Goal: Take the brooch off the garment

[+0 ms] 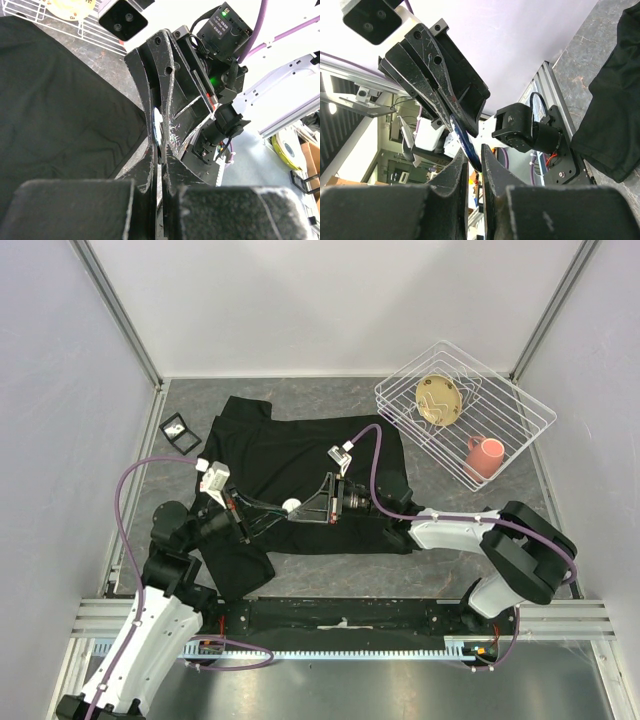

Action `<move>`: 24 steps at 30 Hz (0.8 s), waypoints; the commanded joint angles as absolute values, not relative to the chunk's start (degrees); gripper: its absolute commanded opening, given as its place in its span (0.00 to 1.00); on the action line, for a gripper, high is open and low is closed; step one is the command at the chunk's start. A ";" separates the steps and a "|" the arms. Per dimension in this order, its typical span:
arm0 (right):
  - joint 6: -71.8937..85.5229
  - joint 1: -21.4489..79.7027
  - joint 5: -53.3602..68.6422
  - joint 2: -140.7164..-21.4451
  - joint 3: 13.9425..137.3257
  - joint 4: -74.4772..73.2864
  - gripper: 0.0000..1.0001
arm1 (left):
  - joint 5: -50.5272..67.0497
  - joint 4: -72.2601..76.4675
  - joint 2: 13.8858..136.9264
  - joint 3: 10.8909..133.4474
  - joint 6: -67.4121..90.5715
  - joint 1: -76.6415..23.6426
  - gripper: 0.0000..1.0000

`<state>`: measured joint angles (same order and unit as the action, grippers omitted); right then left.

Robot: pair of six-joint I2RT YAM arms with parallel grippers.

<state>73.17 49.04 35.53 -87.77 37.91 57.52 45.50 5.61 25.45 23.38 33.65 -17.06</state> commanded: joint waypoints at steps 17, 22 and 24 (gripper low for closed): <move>79.37 47.81 27.42 -89.65 36.30 62.85 0.24 | 47.03 0.97 23.73 29.62 25.75 -17.75 0.02; 76.21 47.90 29.70 -87.90 36.03 60.92 0.48 | 40.10 -1.74 23.90 29.00 29.09 -17.75 0.02; 71.12 47.90 31.02 -85.53 36.47 54.89 0.53 | 38.42 -2.81 24.61 29.27 31.62 -17.75 0.02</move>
<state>77.76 48.80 32.75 -89.47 36.51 61.17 41.76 -1.63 24.71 27.07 28.10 -17.41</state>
